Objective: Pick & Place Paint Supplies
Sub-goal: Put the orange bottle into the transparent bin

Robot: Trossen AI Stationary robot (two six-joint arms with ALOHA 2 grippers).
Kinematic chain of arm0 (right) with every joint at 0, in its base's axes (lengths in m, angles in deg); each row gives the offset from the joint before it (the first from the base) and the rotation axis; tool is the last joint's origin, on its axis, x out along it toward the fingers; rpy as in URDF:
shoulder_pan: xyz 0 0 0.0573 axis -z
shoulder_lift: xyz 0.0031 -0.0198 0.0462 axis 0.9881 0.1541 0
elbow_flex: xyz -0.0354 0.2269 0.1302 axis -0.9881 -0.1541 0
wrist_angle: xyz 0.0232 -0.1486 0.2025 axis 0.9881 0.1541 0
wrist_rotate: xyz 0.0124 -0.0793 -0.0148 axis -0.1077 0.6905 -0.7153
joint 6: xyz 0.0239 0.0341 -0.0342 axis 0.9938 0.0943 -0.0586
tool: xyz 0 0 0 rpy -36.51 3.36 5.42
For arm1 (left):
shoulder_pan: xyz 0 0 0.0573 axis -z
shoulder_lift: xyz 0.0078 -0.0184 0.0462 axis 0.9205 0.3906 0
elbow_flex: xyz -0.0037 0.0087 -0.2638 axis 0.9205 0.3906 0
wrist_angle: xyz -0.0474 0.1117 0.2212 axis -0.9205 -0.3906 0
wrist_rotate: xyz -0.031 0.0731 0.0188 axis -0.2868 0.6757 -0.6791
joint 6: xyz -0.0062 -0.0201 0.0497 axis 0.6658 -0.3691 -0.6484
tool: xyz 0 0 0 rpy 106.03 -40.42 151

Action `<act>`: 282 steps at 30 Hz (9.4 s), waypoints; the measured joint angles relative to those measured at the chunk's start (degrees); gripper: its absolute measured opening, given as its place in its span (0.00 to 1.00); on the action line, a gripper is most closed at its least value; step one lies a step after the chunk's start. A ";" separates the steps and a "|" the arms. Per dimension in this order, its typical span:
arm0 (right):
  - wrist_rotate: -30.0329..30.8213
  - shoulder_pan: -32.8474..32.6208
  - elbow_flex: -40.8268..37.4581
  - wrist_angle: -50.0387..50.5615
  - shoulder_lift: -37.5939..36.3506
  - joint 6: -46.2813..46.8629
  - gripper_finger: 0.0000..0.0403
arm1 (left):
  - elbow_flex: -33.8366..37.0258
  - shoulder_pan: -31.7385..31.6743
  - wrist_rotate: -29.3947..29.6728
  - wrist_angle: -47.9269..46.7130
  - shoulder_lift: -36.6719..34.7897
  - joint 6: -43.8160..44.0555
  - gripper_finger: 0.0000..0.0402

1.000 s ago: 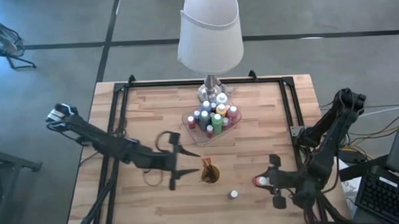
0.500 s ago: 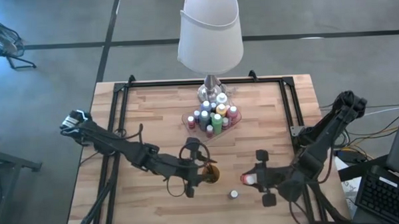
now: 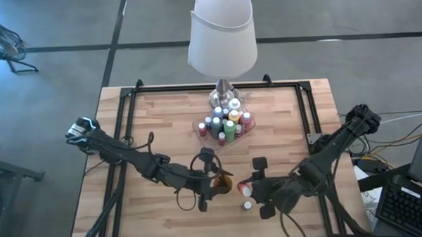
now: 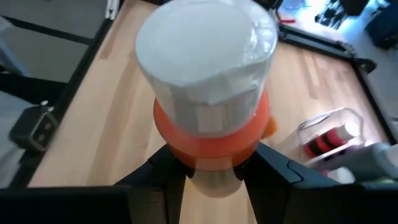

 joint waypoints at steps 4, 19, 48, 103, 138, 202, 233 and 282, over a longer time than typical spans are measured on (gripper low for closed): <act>0.32 1.62 2.10 0.56 1.47 -1.46 0.34 | 0.00 0.00 -1.42 0.72 0.03 -0.22 0.54; 0.34 6.25 3.02 1.91 2.29 0.08 0.32 | -21.93 0.33 7.26 -30.88 4.92 2.72 0.54; -1.60 9.24 2.93 2.16 2.29 1.62 0.34 | -50.49 0.02 10.37 -63.93 20.53 10.97 0.54; -3.17 10.63 2.25 -0.20 2.45 -1.38 0.35 | -48.72 -2.60 4.12 -61.18 20.22 13.94 0.33; -2.68 10.01 -0.68 15.01 2.05 12.89 0.67 | -48.67 -4.43 16.66 -77.56 12.61 23.30 0.32; 2.03 10.59 -46.60 -19.63 -40.17 12.34 0.82 | 15.41 -33.03 -17.73 -21.29 -7.87 18.73 0.34; 1.96 10.59 -46.93 -19.66 -40.17 12.34 0.68 | 16.09 -34.56 -14.53 -18.89 0.16 19.75 0.34; 1.96 10.59 -46.97 -19.68 -40.17 12.34 0.74 | 16.48 -34.88 -16.21 -19.04 1.71 22.02 0.36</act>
